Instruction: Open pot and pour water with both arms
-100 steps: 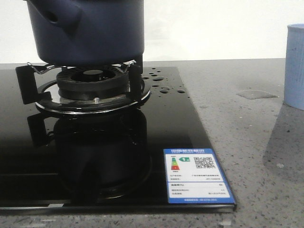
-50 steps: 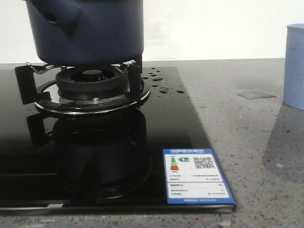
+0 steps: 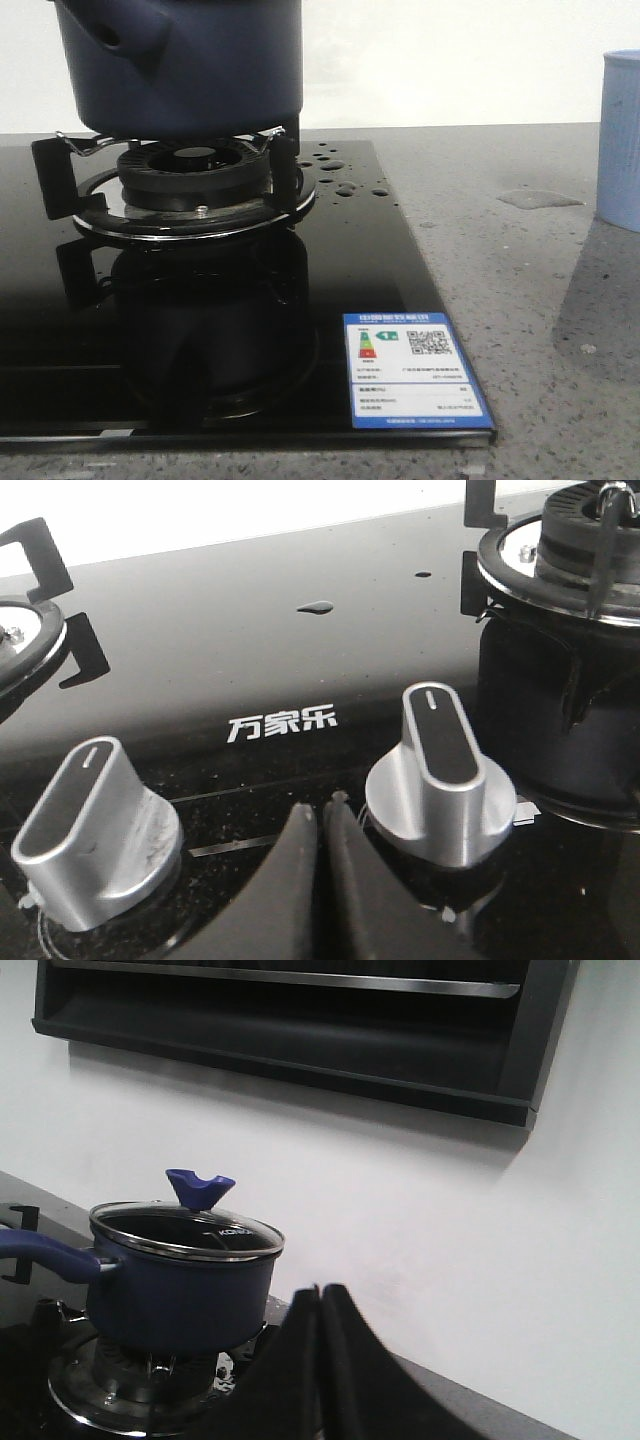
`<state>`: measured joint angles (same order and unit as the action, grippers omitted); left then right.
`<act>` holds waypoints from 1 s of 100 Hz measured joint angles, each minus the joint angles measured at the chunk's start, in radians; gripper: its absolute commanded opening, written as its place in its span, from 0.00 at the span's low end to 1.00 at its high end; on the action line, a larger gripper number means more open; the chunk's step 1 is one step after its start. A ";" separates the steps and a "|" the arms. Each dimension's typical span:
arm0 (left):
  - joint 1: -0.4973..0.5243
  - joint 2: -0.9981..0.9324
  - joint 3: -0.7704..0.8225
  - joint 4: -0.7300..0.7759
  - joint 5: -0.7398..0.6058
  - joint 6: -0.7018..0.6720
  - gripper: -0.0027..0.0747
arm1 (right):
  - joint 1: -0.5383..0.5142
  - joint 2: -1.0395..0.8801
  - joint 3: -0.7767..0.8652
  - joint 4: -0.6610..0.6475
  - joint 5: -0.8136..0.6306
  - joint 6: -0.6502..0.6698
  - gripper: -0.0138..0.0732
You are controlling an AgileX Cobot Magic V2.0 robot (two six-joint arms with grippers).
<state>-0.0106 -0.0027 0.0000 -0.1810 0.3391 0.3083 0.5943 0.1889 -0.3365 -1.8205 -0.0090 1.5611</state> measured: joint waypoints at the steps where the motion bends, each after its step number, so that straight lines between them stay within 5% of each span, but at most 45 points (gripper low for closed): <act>1: 0.000 0.000 0.000 0.000 0.000 0.000 0.01 | 0.000 0.000 0.000 0.000 0.000 0.000 0.08; 65: 0.000 0.000 0.000 0.000 0.002 0.000 0.01 | 0.000 0.009 0.187 0.012 0.365 0.000 0.08; 100: 0.000 0.000 0.000 0.000 0.002 0.000 0.01 | 0.000 0.009 0.192 0.019 0.432 -0.045 0.08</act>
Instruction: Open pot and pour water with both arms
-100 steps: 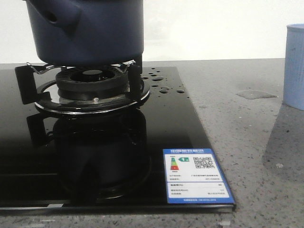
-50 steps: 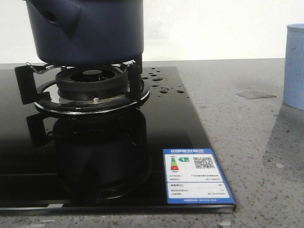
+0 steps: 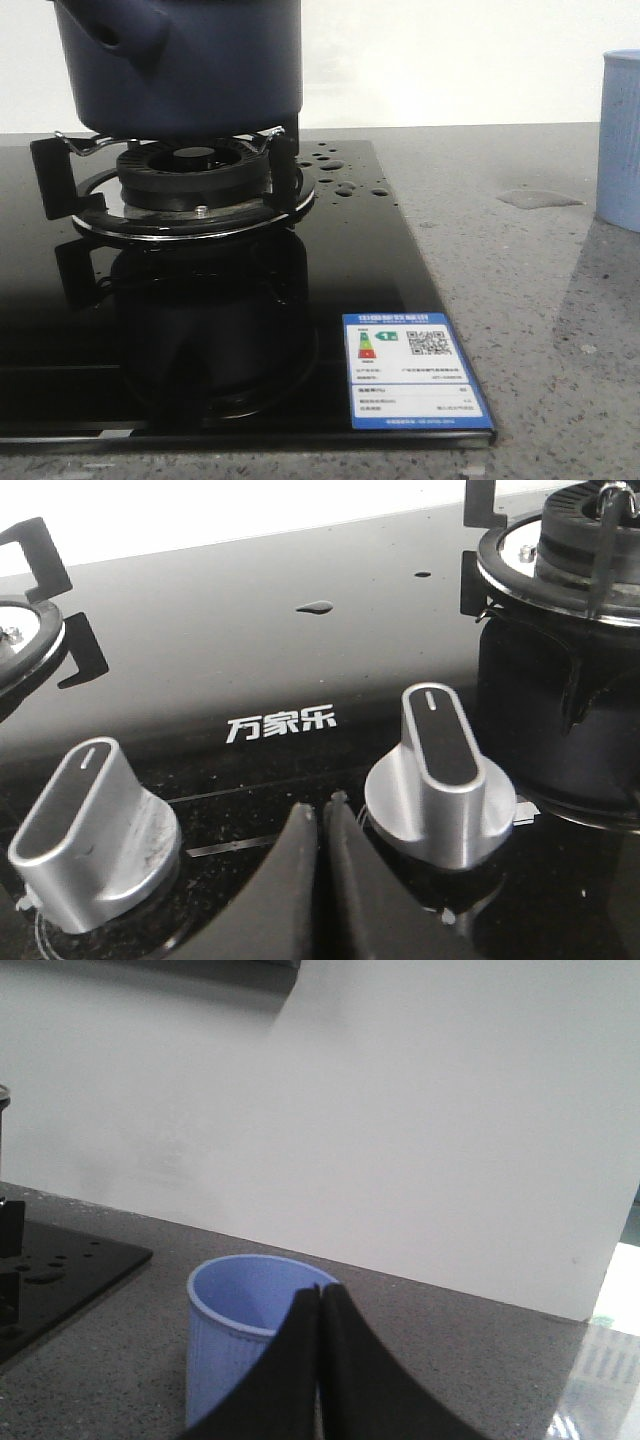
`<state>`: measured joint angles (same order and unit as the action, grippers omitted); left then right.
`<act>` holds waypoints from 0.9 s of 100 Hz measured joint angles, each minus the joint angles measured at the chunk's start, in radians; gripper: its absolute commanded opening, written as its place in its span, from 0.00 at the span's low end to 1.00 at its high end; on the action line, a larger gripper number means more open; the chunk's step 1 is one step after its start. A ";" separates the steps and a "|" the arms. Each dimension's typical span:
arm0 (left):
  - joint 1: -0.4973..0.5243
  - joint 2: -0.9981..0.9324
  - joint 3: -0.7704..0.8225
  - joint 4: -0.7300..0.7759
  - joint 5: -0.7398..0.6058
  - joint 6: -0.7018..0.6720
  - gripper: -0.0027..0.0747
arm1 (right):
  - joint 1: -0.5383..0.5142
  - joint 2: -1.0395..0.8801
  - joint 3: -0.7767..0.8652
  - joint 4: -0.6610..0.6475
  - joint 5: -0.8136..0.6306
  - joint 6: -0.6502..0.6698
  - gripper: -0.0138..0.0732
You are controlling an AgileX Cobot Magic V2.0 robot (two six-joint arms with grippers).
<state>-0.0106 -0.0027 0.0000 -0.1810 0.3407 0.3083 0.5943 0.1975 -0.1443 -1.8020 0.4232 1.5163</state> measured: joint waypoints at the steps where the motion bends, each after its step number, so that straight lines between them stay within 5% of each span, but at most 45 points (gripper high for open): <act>1: 0.000 0.000 0.000 0.000 0.000 0.000 0.01 | 0.000 0.000 0.000 0.000 0.000 -0.002 0.08; 21: 0.000 0.000 0.000 0.000 0.000 0.000 0.01 | 0.000 0.000 0.000 0.050 -0.035 -0.007 0.08; 45: 0.000 0.000 0.000 0.000 0.000 0.000 0.01 | 0.000 0.000 -0.023 0.569 -0.024 -0.449 0.08; 83: 0.000 0.000 0.000 0.000 0.000 0.000 0.01 | 0.000 0.000 -0.017 0.488 -0.016 -0.465 0.08; 90: 0.000 0.000 0.000 0.000 0.000 0.000 0.01 | -0.008 0.000 -0.017 0.581 -0.016 -0.501 0.08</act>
<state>-0.0106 -0.0027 0.0000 -0.1810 0.3407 0.3083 0.5867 0.1975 -0.1610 -1.2211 0.4072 1.0154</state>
